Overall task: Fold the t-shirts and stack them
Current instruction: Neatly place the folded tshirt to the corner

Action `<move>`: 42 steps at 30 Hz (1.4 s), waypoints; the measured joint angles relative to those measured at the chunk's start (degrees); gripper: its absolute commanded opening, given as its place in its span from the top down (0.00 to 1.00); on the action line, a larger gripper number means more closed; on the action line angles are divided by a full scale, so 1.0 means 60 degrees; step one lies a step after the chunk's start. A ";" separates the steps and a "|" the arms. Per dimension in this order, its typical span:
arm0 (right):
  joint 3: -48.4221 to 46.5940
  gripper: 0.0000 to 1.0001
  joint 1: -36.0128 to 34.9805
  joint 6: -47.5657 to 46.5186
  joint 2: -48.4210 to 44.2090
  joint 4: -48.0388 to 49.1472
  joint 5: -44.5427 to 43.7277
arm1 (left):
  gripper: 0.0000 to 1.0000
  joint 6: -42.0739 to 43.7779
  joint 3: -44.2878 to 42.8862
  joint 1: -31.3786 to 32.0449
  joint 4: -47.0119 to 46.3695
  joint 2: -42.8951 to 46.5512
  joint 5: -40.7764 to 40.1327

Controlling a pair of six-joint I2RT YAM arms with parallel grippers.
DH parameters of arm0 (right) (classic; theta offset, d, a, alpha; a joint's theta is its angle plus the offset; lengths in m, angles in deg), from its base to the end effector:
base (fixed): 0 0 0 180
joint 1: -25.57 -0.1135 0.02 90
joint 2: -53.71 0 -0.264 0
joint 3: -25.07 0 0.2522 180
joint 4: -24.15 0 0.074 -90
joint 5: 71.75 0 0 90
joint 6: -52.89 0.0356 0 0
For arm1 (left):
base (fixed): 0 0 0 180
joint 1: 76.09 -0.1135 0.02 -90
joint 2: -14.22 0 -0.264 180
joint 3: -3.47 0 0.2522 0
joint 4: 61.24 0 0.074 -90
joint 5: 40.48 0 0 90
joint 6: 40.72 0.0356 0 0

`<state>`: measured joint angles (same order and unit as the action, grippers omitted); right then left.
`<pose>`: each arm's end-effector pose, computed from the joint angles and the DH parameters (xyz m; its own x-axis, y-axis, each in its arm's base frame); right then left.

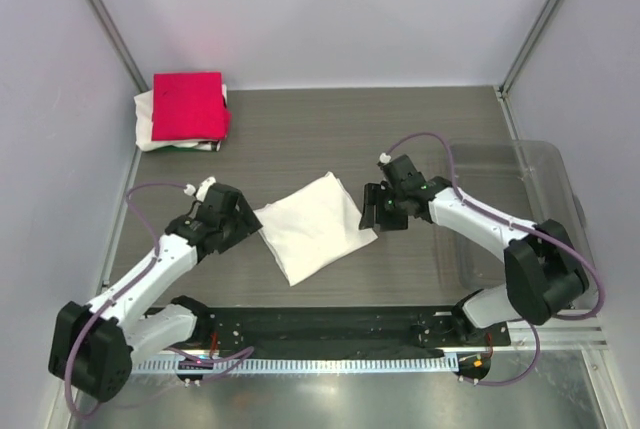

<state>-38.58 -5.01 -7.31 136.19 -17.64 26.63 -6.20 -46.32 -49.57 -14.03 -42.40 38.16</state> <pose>0.2365 0.1458 0.1987 -0.9317 0.0205 -0.3626 -0.1173 0.9278 0.3540 0.1723 -0.0782 0.2158 -0.6858 -0.5605 -0.4641 -0.4073 0.8242 -0.3935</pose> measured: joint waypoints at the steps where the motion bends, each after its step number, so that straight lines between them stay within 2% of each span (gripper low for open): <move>1: -0.0044 0.35 0.0000 -0.0004 -0.0087 -0.0084 -0.0007 | 0.27 0.0117 0.0098 -0.0328 -0.0280 -0.0266 0.0164; 10: -0.0346 0.34 -0.0011 0.0029 -0.1239 -0.0852 0.0084 | 0.33 0.0284 0.1279 -0.1016 -0.3359 -0.1949 0.1625; 12: -0.0335 0.34 -0.0015 0.0044 -0.1322 -0.0943 0.0113 | 0.37 0.0284 0.1381 -0.1089 -0.4273 -0.2200 0.1738; 20: -0.0168 0.34 -0.0015 0.0047 -0.1457 -0.1140 0.0168 | 0.49 0.0007 0.1814 -0.1249 -0.5767 -0.2586 0.1749; 21: -0.0164 0.34 -0.0015 0.0047 -0.1457 -0.1158 0.0175 | 0.52 -0.0040 0.1902 -0.1268 -0.5960 -0.2616 0.1741; 24: -0.0153 0.34 -0.0015 0.0047 -0.1457 -0.1155 0.0229 | 0.69 -0.0233 0.2153 -0.1388 -0.6575 -0.2761 0.1741; 25: -0.0146 0.34 -0.0015 0.0047 -0.1457 -0.1151 0.0240 | 0.81 -0.0288 0.2229 -0.1435 -0.6783 -0.2827 0.1741; 28: -0.0069 0.34 -0.0015 0.0047 -0.1457 -0.1137 0.0302 | 1.00 -0.0441 0.2361 -0.1515 -0.7169 -0.3053 0.1708; 31: 0.0040 0.34 -0.0015 0.0047 -0.1457 -0.1140 0.0350 | 1.00 -0.0353 0.2171 -0.1581 -0.7155 -0.3228 0.1749; 35: 0.0069 0.34 -0.0015 0.0051 -0.1461 -0.1155 0.0393 | 1.00 0.0266 0.1213 -0.1934 -0.6014 -0.3359 0.1770; 42: 0.0120 0.34 -0.0018 0.0087 -0.1967 -0.1242 0.0488 | 1.00 0.1800 -0.2200 -0.3643 -0.4036 -0.4564 0.2779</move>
<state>-37.86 -5.12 -6.79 124.38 -25.10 29.56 4.59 -59.52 -71.42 -38.24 -69.79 54.84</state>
